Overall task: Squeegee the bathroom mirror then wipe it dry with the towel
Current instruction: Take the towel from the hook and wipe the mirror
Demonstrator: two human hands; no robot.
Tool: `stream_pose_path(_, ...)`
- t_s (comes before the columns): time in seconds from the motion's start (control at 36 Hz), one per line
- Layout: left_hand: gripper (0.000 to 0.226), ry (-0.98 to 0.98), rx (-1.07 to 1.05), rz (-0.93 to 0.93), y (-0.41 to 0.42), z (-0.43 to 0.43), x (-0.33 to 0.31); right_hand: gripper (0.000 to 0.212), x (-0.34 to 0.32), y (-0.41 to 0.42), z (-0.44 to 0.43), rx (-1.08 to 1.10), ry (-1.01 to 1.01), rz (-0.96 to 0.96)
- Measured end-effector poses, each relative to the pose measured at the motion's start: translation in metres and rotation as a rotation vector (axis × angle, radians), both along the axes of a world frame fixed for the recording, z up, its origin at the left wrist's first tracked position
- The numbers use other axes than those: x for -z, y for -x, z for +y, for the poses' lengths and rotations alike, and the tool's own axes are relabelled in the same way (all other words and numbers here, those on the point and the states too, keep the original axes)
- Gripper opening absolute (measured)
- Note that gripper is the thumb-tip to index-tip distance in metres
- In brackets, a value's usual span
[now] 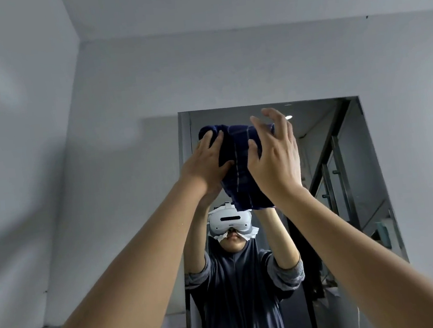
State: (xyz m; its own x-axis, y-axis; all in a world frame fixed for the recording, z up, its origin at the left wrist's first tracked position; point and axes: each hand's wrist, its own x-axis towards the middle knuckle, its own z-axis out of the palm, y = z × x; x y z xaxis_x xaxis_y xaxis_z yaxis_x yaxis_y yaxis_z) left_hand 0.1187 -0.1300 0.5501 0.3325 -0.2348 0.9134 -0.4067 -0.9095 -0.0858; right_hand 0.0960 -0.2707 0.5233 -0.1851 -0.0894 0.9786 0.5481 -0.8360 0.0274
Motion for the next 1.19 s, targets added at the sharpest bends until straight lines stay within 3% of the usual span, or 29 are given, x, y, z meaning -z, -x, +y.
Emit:
stream_pose_path(0.14,0.070,0.001,0.052,-0.009,-0.002,0.006,0.000,0.038,0.000,-0.011,0.007,0.124,0.145,0.123)
stream_pose_path(0.31,0.071,-0.035,0.165,-0.014,-0.003,0.020,0.003,0.057,0.009,-0.031,0.002,0.229,0.237,0.362)
stream_pose_path(0.47,0.067,0.024,0.358,-0.171,-0.011,0.029,0.036,0.075,0.009,-0.034,0.013,0.268,0.186,0.436)
stream_pose_path(0.61,0.058,0.050,0.261,-0.134,-0.019,0.038,0.090,0.088,0.006,-0.037,0.021,0.278,0.135,0.426)
stream_pose_path(0.89,0.063,0.049,0.097,-0.120,-0.033,0.045,0.157,0.108,-0.016,-0.044,0.056,0.274,-0.008,0.407)
stream_pose_path(1.19,0.065,0.078,0.050,-0.140,-0.039,0.040,0.164,0.097,-0.039,-0.058,0.064,0.386,0.274,0.207)
